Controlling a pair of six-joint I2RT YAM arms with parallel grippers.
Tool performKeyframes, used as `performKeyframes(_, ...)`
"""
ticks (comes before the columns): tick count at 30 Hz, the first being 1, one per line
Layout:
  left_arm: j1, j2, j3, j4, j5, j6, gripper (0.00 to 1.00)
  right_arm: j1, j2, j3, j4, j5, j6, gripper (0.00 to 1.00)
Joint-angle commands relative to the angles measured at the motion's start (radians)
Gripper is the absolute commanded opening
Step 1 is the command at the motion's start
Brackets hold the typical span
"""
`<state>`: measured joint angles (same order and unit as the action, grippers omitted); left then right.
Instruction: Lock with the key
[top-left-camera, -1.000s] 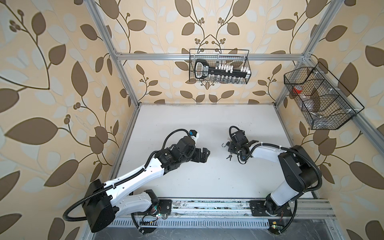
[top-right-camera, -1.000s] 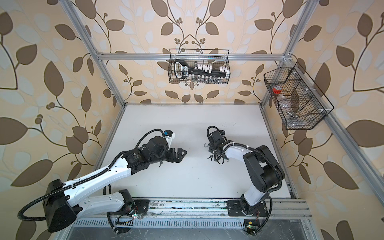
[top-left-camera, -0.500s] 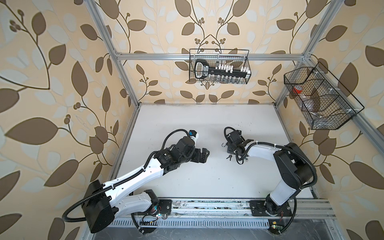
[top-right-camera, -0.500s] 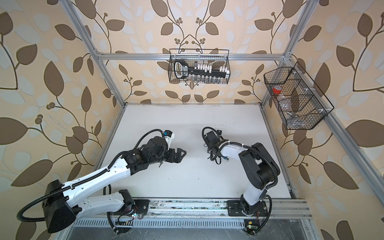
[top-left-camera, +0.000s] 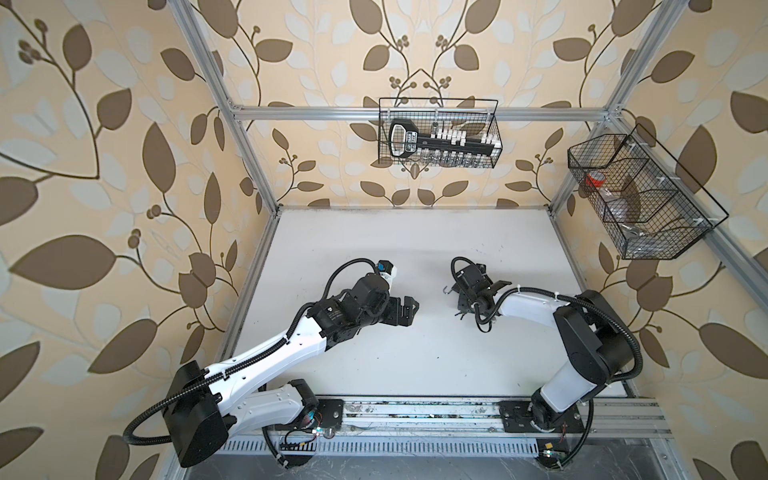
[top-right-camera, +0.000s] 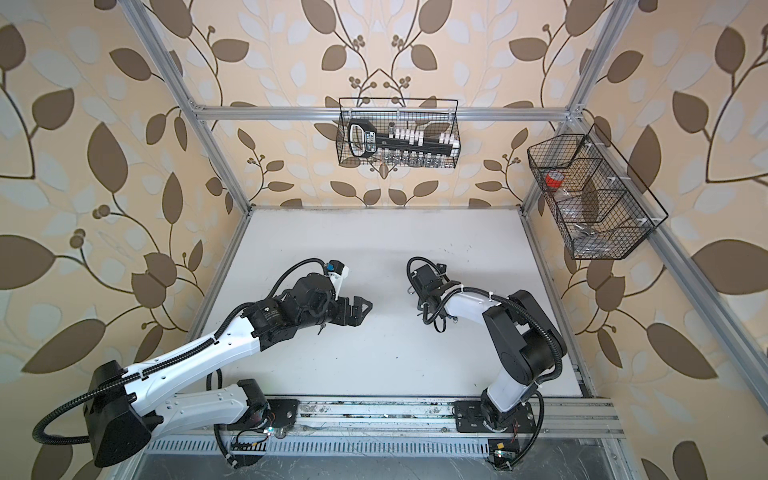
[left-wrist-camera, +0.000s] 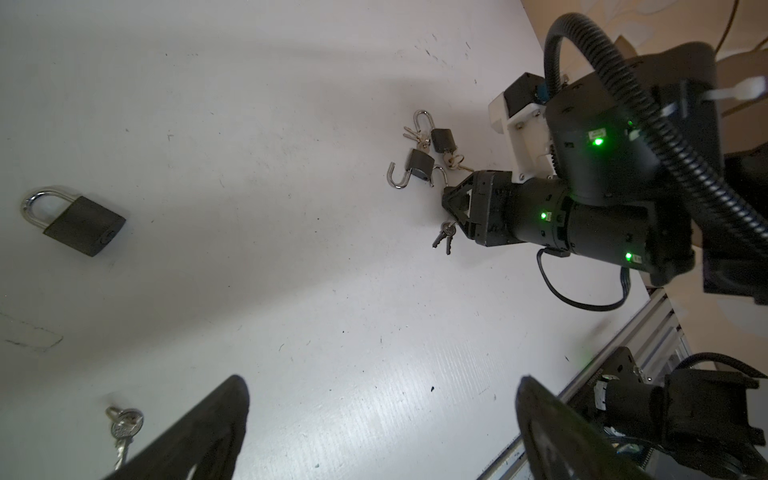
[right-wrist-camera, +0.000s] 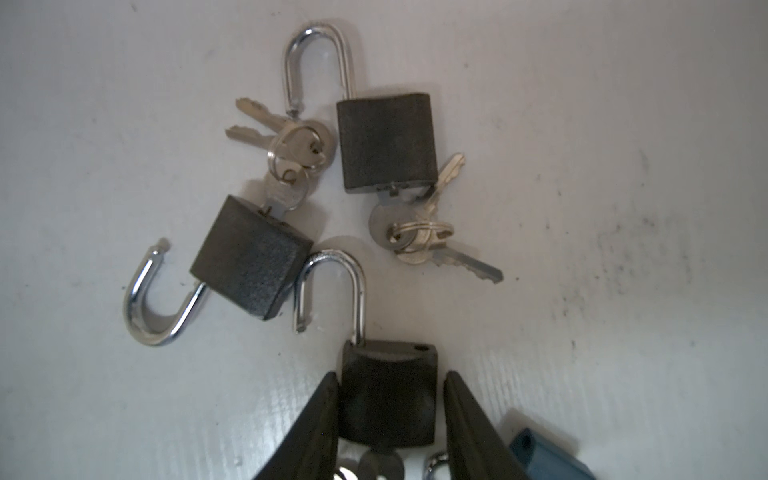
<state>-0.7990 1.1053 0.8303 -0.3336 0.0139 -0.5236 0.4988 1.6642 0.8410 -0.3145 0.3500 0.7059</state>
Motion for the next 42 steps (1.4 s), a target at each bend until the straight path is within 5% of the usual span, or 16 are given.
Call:
performKeyframes(1,0.001,-0.028,0.006,0.002,-0.024,0.015,0.99,-0.011,0.042,-0.036,-0.089,-0.035,-0.02,0.4)
performKeyframes(9,0.024,-0.053,-0.009,0.002,-0.033,0.005,0.99,-0.031,0.074,-0.032,-0.053,-0.052,-0.068,0.37)
performKeyframes(21,0.091,-0.087,-0.014,-0.008,0.012,-0.007,0.99,-0.036,0.024,-0.043,-0.036,-0.063,-0.089,0.19)
performKeyframes(33,0.144,-0.118,0.003,-0.022,0.057,-0.005,0.99,-0.034,-0.37,-0.122,0.004,-0.102,-0.148,0.01)
performKeyframes(42,0.183,-0.118,0.011,-0.026,0.09,-0.016,0.99,-0.034,-0.698,-0.227,0.165,-0.228,-0.261,0.0)
